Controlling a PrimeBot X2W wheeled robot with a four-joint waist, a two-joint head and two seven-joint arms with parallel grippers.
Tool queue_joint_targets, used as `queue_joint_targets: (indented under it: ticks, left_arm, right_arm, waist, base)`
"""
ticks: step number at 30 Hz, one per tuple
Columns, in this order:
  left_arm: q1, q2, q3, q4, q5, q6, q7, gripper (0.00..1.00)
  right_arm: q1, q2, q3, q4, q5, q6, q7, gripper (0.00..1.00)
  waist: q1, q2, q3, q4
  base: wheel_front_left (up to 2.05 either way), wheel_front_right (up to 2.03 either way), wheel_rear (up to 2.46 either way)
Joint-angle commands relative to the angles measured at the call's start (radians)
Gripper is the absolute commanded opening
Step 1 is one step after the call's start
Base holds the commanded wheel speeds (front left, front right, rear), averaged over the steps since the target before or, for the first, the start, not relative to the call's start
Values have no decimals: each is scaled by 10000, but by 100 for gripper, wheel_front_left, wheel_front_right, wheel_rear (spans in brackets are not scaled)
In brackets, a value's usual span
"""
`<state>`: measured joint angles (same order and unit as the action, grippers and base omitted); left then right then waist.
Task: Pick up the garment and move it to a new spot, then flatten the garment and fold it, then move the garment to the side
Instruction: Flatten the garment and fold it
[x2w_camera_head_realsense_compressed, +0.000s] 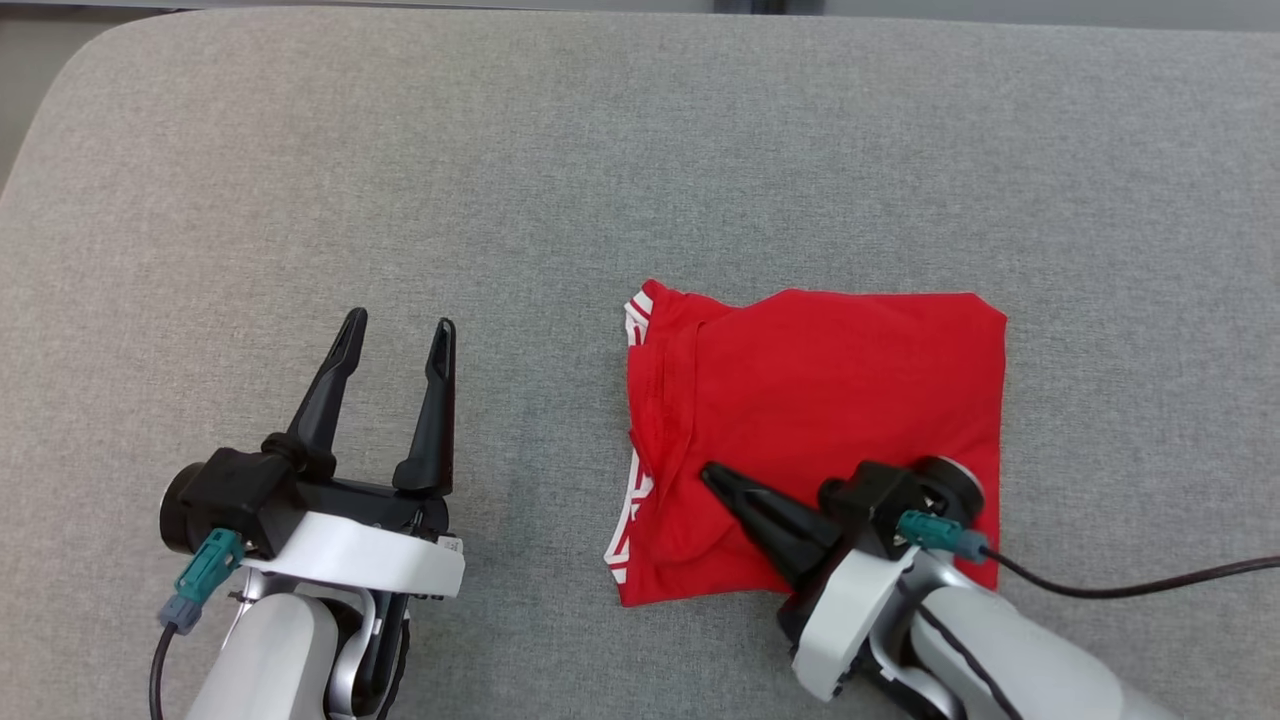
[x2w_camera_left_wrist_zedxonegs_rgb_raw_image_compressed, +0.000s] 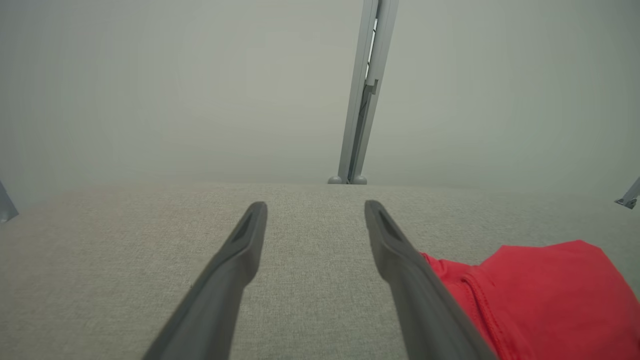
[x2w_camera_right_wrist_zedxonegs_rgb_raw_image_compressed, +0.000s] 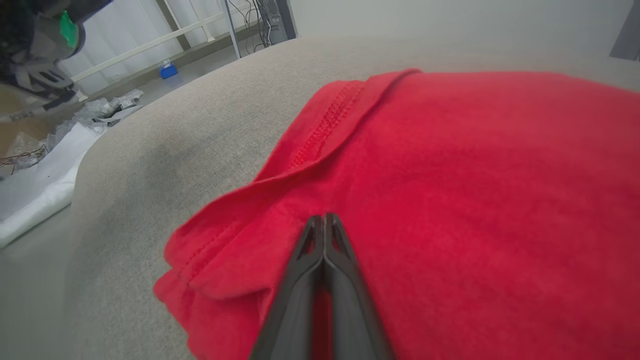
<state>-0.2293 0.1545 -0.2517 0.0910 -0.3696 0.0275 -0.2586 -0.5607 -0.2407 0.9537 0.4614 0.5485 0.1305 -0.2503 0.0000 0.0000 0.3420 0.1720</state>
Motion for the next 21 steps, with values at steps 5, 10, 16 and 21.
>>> queue_joint_targets:
  ticks: [5, 10, 16, 21]
  left_arm:
    - [-61, 65, 83, 48, 91, -84, -59, 100]
    - [-16, 91, 158, 88, 98, -125, -63, 100]
    - [119, 234, 297, 69, 137, -120, -65, 100]
    - [197, 439, 417, -95, 183, -34, -66, 100]
  right_arm:
    - [401, 201, 379, -311, 137, 2, -125, 0]
    - [432, 349, 692, -160, 313, 3, -97, 0]
    - [542, 258, -645, -1041, 205, 2, -165, 0]
    - [1291, 53, -2876, -2257, -382, 2, -162, 0]
  waist:
    - [0, 0, -18, -104]
    - [0, 0, -52, -218]
    - [0, 0, -282, -530]
    - [0, 0, -528, -868]
  base:
    - [0, 0, 0]
    - [0, 0, 0]
    - [0, 0, 0]
    - [0, 0, 0]
